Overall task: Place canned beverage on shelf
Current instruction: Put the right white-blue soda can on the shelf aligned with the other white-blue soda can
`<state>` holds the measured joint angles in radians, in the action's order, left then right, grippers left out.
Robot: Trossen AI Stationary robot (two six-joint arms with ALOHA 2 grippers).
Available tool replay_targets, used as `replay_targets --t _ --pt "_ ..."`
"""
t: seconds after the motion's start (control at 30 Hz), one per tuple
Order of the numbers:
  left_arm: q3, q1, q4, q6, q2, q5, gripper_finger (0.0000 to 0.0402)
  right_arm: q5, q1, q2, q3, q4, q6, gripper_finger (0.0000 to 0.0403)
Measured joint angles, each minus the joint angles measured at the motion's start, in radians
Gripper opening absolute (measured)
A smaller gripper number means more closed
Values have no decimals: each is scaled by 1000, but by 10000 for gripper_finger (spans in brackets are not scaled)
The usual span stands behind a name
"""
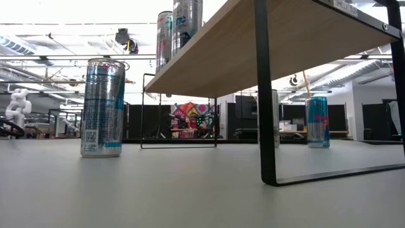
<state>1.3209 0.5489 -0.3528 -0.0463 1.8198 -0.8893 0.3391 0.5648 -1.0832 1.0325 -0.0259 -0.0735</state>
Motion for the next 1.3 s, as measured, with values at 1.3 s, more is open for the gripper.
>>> replay_targets --t 1.3 --pt "0 -19 -6 10 0 51 253 -36 -1 0 0 86 1 296"
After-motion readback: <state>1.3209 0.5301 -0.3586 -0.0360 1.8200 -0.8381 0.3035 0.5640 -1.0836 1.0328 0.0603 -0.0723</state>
